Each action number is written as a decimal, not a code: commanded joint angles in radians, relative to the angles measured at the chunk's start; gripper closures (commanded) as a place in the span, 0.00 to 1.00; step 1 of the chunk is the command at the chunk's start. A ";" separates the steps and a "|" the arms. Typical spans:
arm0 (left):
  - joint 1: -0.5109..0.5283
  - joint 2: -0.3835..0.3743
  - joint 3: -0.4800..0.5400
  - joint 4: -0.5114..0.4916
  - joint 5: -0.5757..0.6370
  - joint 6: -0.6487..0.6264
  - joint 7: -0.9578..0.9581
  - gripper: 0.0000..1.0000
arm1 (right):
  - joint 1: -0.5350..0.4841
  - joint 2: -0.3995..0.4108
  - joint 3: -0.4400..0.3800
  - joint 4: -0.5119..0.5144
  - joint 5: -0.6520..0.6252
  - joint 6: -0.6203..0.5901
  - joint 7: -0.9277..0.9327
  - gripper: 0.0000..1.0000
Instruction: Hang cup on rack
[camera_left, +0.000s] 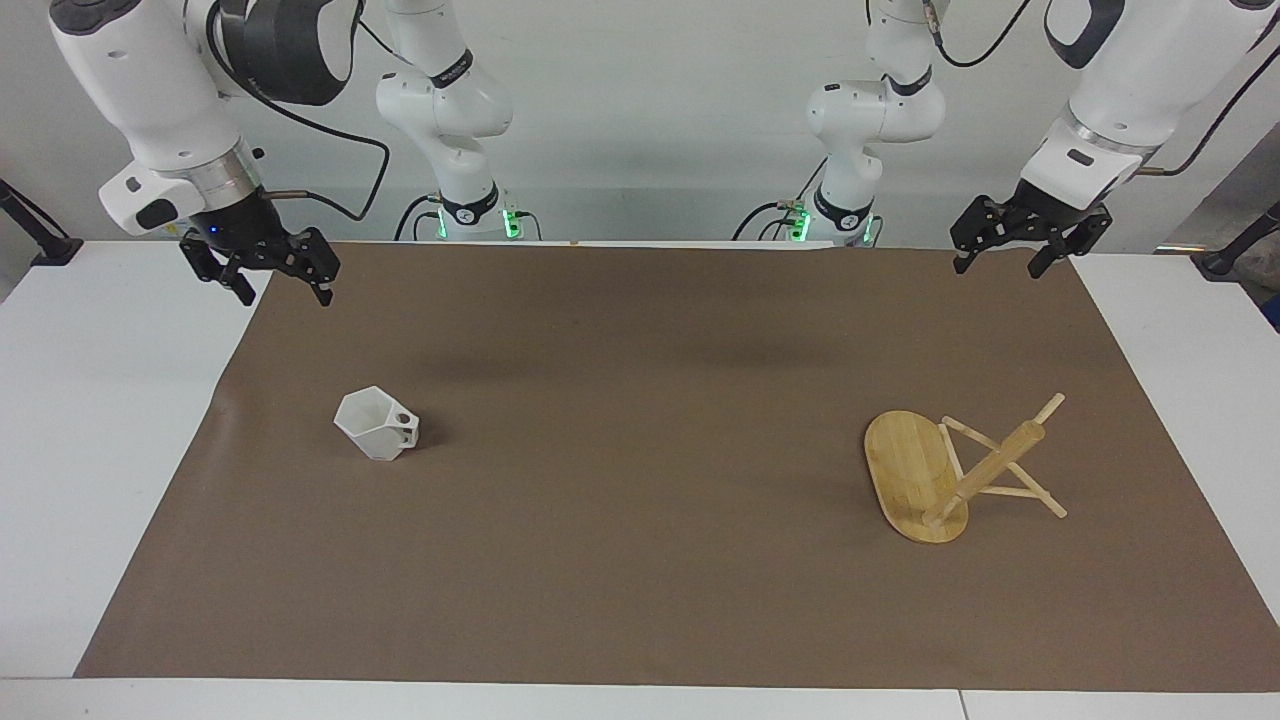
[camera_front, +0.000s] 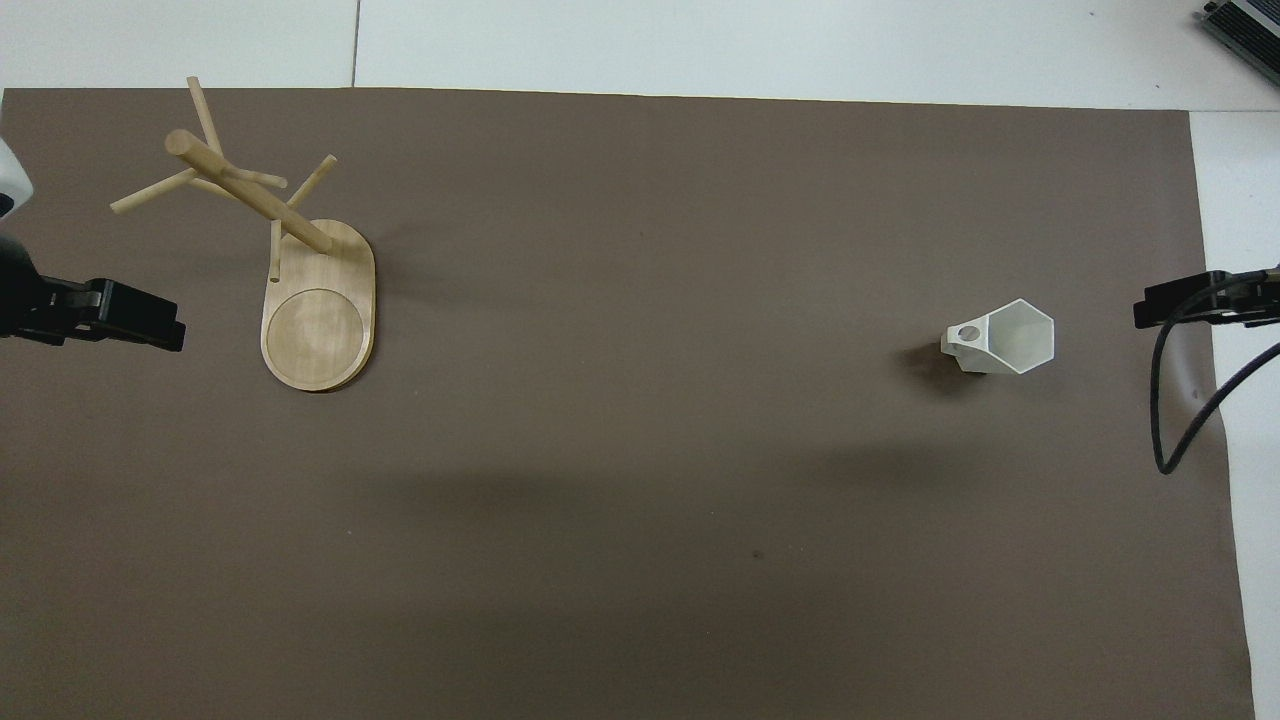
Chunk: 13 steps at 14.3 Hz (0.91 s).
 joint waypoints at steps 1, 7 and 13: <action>0.015 -0.016 -0.011 -0.018 0.020 0.003 -0.005 0.00 | -0.005 -0.015 0.004 -0.007 0.020 -0.017 0.021 0.00; 0.015 -0.020 -0.011 -0.023 0.020 -0.001 -0.006 0.00 | -0.008 -0.013 0.004 -0.007 0.020 -0.015 0.019 0.00; 0.016 -0.020 -0.011 -0.023 0.020 -0.006 -0.005 0.00 | -0.008 -0.030 0.002 -0.050 0.015 0.008 0.018 0.00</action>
